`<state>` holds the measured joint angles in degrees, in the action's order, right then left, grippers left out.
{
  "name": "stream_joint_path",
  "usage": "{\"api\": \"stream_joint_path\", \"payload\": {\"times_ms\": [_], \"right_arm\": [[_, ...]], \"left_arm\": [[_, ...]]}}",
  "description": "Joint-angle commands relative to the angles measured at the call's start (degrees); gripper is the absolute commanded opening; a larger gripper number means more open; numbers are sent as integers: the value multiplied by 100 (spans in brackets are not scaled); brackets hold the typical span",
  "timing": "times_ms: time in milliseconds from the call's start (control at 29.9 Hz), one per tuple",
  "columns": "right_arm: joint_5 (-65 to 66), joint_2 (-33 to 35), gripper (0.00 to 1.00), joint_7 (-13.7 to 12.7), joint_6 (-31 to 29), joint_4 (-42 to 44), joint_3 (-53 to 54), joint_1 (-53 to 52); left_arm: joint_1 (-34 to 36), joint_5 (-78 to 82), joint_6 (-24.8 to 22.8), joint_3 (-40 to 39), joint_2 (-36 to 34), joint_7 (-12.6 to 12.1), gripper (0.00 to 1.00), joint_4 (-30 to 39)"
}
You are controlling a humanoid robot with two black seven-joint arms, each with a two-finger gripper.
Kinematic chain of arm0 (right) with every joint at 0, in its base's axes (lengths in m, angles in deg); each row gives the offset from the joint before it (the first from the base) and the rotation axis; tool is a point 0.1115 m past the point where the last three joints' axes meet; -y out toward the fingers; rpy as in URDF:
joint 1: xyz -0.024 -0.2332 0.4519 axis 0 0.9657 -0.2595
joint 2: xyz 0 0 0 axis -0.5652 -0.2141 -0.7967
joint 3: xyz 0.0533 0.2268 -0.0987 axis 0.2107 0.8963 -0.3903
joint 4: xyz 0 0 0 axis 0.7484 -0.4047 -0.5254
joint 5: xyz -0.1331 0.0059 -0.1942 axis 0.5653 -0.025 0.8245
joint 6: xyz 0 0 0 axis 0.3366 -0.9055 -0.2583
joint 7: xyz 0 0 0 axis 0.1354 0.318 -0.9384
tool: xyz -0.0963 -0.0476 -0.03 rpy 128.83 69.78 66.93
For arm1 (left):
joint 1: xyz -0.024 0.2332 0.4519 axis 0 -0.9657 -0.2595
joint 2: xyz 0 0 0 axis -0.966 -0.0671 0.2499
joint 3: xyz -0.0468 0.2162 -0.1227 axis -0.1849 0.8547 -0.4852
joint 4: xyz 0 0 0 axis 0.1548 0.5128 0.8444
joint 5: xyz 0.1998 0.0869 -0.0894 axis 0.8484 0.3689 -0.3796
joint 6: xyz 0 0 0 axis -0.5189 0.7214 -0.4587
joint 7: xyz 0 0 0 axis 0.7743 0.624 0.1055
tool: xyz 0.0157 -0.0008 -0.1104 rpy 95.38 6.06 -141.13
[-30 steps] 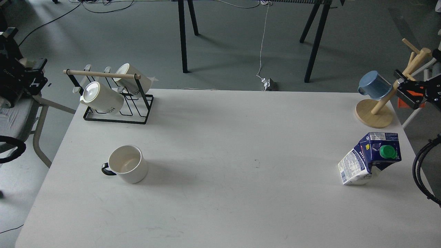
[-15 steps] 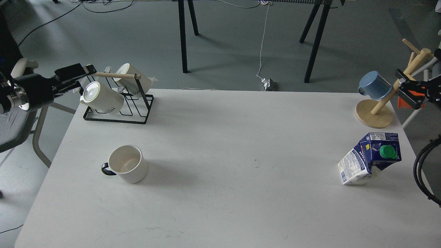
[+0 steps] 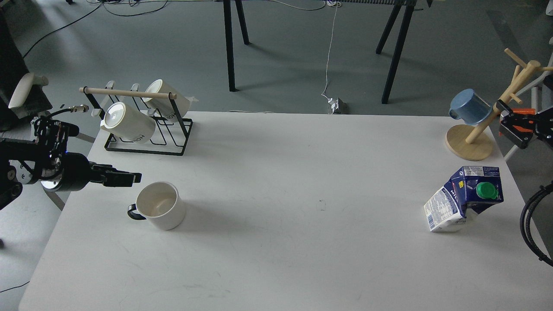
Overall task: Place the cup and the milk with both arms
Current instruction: 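Insert the left gripper into the white mug and grasp its rim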
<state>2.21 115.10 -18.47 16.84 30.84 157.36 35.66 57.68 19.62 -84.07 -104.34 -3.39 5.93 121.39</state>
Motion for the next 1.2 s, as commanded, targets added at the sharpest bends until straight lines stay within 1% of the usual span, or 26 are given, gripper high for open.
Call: {"api": "stream_joint_path", "payload": {"times_ms": [0, 134, 368, 468, 535, 736, 903, 1037, 1071, 1104, 1171], "right_arm": [[0, 0, 98, 0, 0, 0, -1, 6], [0, -8, 98, 0, 0, 0, -9, 32], [0, -8, 98, 0, 0, 0, -1, 76], [0, -8, 98, 0, 0, 0, -1, 85], [0, -8, 98, 0, 0, 0, -1, 85], [0, -8, 98, 0, 0, 0, -1, 111], [0, -8, 98, 0, 0, 0, -1, 146], [0, 0, 98, 0, 0, 0, 8, 173], [0, 0, 98, 0, 0, 0, 8, 173], [0, 0, 98, 0, 0, 0, 8, 173], [0, 9, 98, 0, 0, 0, 17, 173]], "left_arm": [[-155, 5, 95, -2, 31, -1, 99, -1], [-269, 5, 183, -2, 163, -1, 99, -9], [-322, 14, 174, -2, 374, -1, 99, -45], [-322, 22, 183, 7, 427, -1, 97, -62], [-340, 5, 235, -2, 471, -1, 94, -62], [-392, -4, 763, 6, 559, -1, 68, -62], [-436, -4, 807, -2, 559, -1, 49, -1], [-436, -4, 807, 15, 550, -1, 30, 8], [-436, -4, 807, 15, 550, -1, 25, 8], [-436, -4, 816, -2, 550, -1, 14, 8], [-436, -21, 860, -55, 533, -1, 11, 26]]}}
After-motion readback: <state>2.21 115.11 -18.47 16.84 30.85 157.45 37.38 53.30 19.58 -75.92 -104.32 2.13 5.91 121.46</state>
